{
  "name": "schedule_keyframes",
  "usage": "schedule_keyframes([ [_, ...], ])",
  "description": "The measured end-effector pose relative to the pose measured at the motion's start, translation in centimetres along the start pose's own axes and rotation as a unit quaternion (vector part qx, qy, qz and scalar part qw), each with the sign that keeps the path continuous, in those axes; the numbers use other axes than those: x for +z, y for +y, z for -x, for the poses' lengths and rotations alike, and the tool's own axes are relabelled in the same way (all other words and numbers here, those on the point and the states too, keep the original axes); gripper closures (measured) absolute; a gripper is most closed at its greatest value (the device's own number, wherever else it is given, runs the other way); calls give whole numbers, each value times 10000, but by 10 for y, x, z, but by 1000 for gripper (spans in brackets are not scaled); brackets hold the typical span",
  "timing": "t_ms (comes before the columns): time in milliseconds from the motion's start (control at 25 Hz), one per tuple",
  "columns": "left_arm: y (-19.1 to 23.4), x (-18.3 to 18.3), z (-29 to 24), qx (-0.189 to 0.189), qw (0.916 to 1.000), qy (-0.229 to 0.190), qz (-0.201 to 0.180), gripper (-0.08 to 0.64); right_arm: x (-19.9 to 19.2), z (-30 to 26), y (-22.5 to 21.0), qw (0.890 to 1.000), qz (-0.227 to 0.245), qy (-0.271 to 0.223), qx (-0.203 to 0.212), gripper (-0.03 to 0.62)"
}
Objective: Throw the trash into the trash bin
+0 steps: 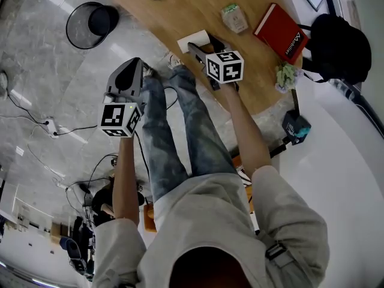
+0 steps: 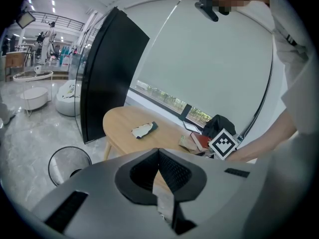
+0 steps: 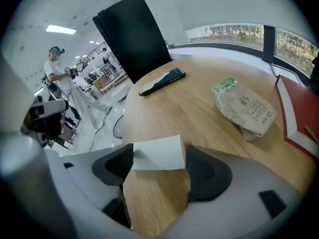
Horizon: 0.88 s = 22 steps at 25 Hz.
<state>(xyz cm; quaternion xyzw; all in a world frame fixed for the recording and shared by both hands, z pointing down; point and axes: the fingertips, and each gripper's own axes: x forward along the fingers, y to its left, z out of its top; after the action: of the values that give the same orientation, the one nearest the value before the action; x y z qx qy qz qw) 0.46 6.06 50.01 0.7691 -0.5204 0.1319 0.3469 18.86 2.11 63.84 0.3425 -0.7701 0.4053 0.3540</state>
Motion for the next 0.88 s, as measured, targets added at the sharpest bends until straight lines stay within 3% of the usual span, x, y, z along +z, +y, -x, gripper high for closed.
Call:
schedule_keyframes([
  [120, 1, 1, -1, 14, 10000, -17, 14, 543, 0, 6, 0, 9998, 169, 0, -48, 275],
  [240, 2, 4, -3, 21, 10000, -33, 18, 543, 3, 14, 1, 9993, 371, -49, -98, 358],
  [440, 5, 6, -4, 36, 10000, -71, 57, 543, 9, 26, 8, 9983, 553, -171, -53, 438],
  [720, 9, 14, 1, 114, 9996, -219, 113, 543, 28, 45, 35, 9965, 356, -488, 574, 539],
  [880, 15, 19, 7, 255, 9989, -357, 182, 543, 43, 49, 49, 9937, 659, -586, 697, 555],
])
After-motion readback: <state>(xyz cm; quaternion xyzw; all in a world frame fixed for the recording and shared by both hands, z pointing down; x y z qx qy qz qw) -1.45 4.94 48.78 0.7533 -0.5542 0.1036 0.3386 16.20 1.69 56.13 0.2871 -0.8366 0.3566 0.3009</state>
